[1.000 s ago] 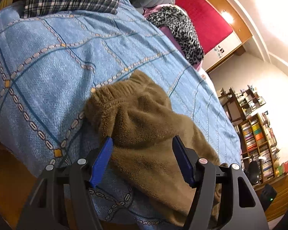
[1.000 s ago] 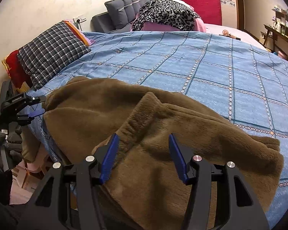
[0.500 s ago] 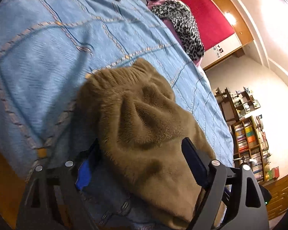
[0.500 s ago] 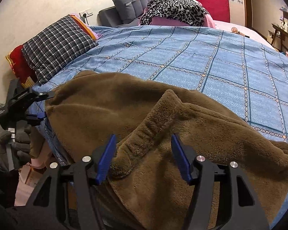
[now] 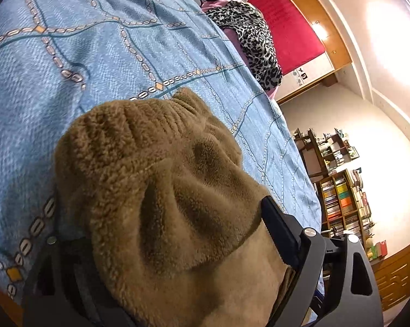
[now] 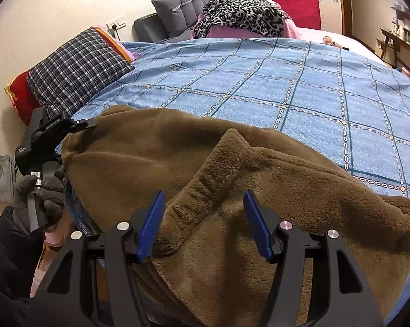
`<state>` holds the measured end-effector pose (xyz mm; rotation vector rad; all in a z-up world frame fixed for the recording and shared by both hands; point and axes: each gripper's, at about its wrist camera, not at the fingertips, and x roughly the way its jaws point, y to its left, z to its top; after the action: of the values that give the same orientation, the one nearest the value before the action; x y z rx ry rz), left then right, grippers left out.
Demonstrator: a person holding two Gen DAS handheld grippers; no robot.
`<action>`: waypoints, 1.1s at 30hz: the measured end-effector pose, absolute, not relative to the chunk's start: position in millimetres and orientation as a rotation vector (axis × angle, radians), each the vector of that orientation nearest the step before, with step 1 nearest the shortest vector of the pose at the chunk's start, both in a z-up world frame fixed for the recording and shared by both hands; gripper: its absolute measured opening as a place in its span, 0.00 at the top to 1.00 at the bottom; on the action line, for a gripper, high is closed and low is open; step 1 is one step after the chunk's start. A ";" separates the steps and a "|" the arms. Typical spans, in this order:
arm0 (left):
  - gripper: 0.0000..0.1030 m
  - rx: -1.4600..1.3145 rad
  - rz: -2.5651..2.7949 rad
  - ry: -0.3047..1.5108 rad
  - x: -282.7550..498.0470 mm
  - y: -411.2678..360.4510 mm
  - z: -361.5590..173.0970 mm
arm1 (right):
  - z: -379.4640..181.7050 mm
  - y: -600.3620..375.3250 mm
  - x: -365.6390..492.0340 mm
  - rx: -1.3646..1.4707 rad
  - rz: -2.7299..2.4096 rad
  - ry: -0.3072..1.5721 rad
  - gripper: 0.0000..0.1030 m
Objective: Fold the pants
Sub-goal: 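Grasp the folded end of the brown sweatpants with the left gripper and lift, then fold the held end over the pants toward the right gripper and release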
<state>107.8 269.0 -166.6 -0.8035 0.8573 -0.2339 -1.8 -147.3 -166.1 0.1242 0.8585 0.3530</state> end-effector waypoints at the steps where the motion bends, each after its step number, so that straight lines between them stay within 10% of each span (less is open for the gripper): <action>1: 0.24 -0.796 -0.221 0.866 109.8 267.7 -166.8 | -165.7 -149.0 -2.3 0.129 0.349 0.857 0.41; 3: 0.55 -0.804 -0.214 0.881 112.5 268.9 -169.6 | -165.1 -152.9 -3.7 0.138 0.338 0.854 0.41; 6: 0.67 -0.833 -0.220 0.877 113.0 267.9 -167.3 | -163.6 -159.4 -5.9 0.150 0.323 0.847 0.41; 33: 0.72 -0.137 -0.483 0.581 18.6 23.8 4.3 | -164.9 -255.9 -52.0 0.387 0.180 0.761 0.41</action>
<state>18.6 23.8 4.3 -0.1371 0.5812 -0.4834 -52.0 -255.9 -164.9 0.3870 0.7607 0.1803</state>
